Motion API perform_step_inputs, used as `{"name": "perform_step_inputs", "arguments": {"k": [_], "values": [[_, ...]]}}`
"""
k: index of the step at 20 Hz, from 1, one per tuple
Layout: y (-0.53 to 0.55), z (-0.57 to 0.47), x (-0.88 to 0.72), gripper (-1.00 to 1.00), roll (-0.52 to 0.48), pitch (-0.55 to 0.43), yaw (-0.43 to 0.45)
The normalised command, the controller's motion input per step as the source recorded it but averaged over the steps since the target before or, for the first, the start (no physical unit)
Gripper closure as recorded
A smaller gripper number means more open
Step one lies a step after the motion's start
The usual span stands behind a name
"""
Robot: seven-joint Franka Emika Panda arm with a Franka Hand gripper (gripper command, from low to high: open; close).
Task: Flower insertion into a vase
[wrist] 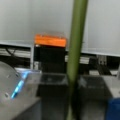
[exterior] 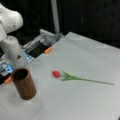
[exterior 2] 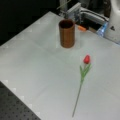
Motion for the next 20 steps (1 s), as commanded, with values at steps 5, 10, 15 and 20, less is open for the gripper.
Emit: {"name": "perform_step_inputs", "arguments": {"k": [5,10,15,20], "values": [[0.48,-0.10,-0.03,1.00,-0.165,0.022,-0.057],[0.34,-0.07,-0.11,1.00,-0.125,0.136,-0.039],[0.08,-0.02,-0.09,1.00,-0.059,0.312,0.027],[-0.13,0.11,0.05,1.00,-0.004,0.519,0.017]]}}
